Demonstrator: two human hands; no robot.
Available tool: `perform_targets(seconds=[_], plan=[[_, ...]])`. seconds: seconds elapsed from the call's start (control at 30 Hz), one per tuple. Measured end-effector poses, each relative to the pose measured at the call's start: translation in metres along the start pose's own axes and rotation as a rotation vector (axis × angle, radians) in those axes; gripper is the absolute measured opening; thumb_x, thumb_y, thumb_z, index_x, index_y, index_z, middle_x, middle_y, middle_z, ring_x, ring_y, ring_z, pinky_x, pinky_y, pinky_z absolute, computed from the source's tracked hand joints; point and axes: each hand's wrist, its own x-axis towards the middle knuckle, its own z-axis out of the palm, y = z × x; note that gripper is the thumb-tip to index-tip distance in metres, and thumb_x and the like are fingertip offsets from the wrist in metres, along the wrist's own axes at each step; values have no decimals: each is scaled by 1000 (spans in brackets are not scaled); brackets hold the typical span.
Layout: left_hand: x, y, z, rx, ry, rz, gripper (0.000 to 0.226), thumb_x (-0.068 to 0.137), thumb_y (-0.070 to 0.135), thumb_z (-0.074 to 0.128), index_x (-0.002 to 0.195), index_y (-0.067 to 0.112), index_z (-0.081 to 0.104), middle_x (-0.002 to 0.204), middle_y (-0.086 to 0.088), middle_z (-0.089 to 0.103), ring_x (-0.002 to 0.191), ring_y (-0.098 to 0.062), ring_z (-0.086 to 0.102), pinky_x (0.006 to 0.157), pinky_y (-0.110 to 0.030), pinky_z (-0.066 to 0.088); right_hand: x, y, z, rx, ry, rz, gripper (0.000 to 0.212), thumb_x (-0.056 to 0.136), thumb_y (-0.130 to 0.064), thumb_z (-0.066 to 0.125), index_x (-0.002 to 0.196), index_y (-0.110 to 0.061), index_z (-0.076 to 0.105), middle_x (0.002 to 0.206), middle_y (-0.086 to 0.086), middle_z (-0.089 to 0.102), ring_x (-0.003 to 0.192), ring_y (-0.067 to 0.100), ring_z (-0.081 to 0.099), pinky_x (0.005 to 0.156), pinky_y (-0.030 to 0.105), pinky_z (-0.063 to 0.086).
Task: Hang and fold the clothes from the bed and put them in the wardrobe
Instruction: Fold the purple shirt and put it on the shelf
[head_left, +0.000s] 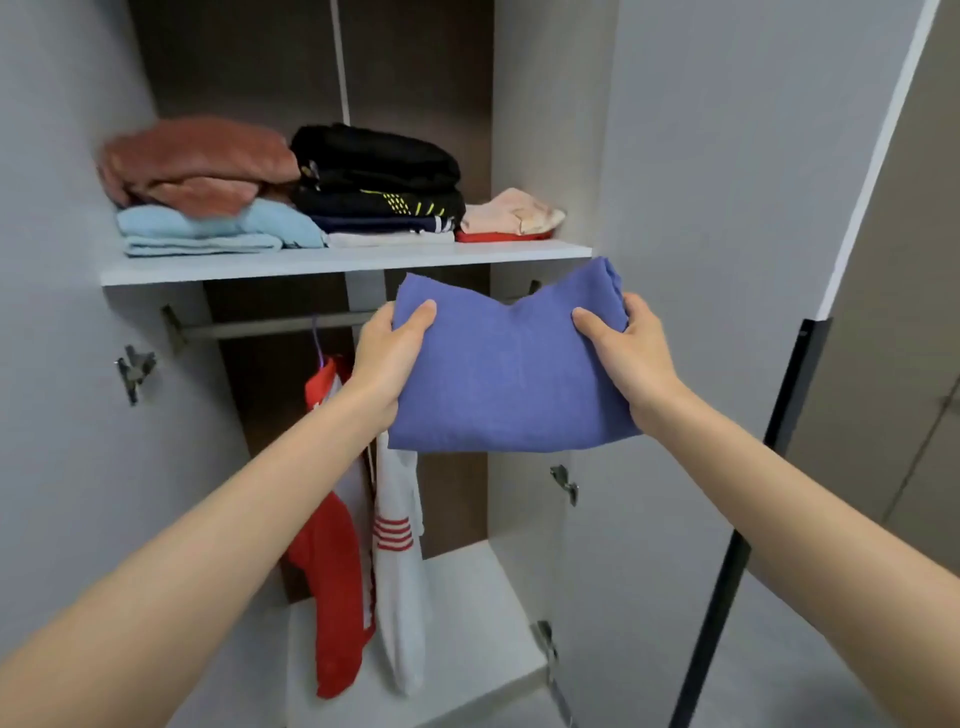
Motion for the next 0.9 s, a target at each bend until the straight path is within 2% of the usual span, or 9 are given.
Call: perform_targets(seconds=[0.17, 0.27, 0.33, 0.43, 0.57, 0.67, 0.73, 0.9], plan=[[71, 40, 6, 23, 45, 102, 11, 95, 28, 55, 102, 20, 59, 97, 4, 66, 85, -11, 62, 65, -26, 47, 80, -33, 20, -43, -12, -112, 13, 91, -23, 58, 100, -17, 51, 97, -3, 60, 86, 13, 56, 72, 25, 42], [115, 50, 22, 67, 39, 152, 13, 96, 25, 53, 105, 16, 57, 93, 6, 63, 81, -8, 59, 61, -21, 44, 129, -40, 23, -92, -26, -184, 9, 91, -20, 57, 89, -19, 48, 86, -7, 56, 77, 9, 53, 63, 21, 39], [145, 55, 36, 92, 26, 173, 13, 97, 25, 53, 107, 18, 57, 92, 9, 61, 80, -5, 58, 60, -21, 43, 164, -40, 22, -122, -29, -211, 8, 91, -19, 55, 90, -16, 48, 84, -5, 55, 76, 10, 53, 61, 21, 38], [194, 63, 62, 130, -6, 185, 13, 98, 27, 50, 109, 21, 55, 94, 11, 59, 81, -4, 55, 59, -21, 41, 219, -38, 19, -140, -8, -226, 15, 92, -19, 55, 101, -9, 49, 92, 2, 55, 84, 19, 53, 68, 27, 39], [261, 75, 97, 185, -20, 191, 13, 99, 27, 47, 109, 21, 54, 95, 9, 58, 80, -6, 55, 59, -23, 40, 298, -39, 16, -188, 23, -242, 18, 93, -21, 54, 109, -12, 49, 104, 5, 57, 94, 23, 53, 77, 30, 38], [315, 82, 118, 238, 13, 211, 12, 99, 24, 47, 108, 19, 54, 102, 3, 58, 84, -12, 55, 65, -26, 41, 355, -42, 20, -279, 49, -292, 20, 94, -23, 53, 110, -11, 49, 113, 10, 59, 103, 31, 55, 82, 35, 42], [349, 85, 130, 268, 35, 230, 14, 99, 21, 47, 110, 16, 54, 110, -2, 58, 92, -17, 55, 75, -27, 41, 389, -44, 27, -361, 65, -348, 14, 95, -23, 52, 103, -13, 46, 114, 13, 60, 104, 35, 54, 78, 34, 39], [421, 87, 150, 357, 42, 228, 25, 99, 20, 46, 122, 14, 53, 118, -5, 57, 100, -22, 53, 84, -32, 43, 455, -38, 52, -545, 131, -467, 19, 96, -23, 49, 111, -12, 45, 112, 21, 60, 102, 42, 55, 72, 36, 36]])
